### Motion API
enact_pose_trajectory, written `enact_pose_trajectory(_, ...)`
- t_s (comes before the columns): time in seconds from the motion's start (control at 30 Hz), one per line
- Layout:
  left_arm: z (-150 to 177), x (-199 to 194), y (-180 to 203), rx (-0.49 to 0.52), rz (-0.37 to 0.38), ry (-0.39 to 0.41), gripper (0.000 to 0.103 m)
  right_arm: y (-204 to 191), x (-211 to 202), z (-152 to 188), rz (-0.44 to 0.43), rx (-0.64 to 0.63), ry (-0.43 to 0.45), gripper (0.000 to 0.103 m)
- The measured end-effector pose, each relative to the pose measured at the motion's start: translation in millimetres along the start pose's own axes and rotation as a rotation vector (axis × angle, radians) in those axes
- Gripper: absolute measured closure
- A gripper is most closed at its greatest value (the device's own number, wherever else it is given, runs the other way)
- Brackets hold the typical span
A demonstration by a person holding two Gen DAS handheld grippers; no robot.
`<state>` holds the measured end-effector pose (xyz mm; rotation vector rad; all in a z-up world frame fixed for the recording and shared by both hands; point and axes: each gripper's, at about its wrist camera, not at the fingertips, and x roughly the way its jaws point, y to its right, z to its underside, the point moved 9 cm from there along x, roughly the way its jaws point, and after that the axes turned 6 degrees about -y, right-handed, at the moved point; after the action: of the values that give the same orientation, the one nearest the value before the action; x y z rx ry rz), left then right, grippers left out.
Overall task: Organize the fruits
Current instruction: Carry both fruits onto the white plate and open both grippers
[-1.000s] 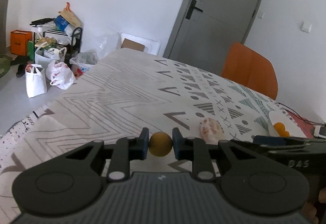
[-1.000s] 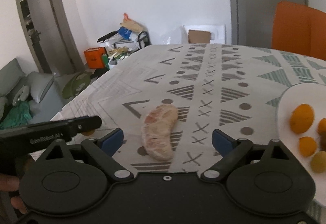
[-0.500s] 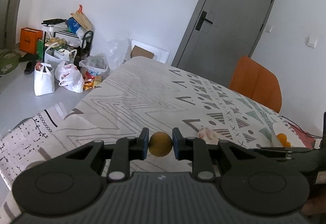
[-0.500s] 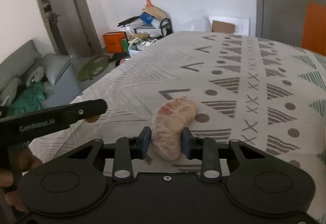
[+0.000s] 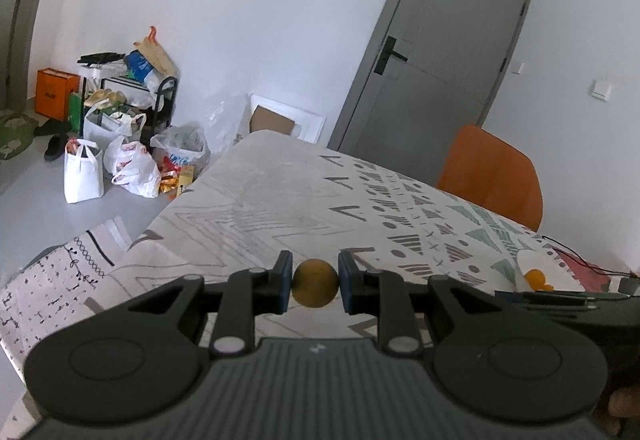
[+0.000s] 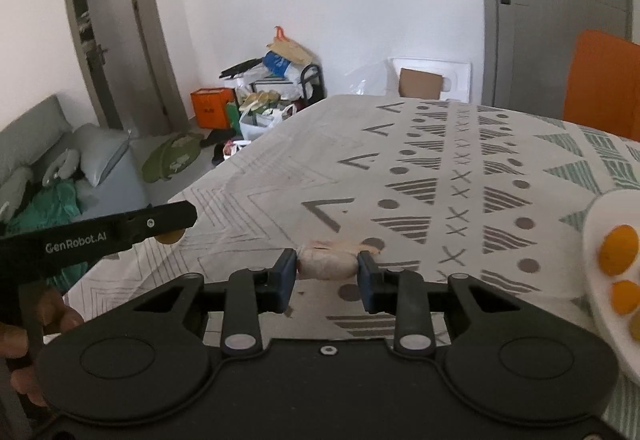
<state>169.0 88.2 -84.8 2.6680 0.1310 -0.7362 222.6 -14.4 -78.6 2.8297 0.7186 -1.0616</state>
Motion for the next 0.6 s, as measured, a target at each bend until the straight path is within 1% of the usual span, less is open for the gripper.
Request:
enact_pose_trajectory(0.33,-4.8,-5.8,28.3,0.055,0.019,0.011,0.080,23.7,-30.6,3.0,0.015,0.044,0.080,0.073)
enact_pose_trajectory(0.6,-4.3,-0.1,69.8,0.131,0.058,0.007,0.080,65.3,-61.6,2.8,0.066,0.115,0.154,0.073)
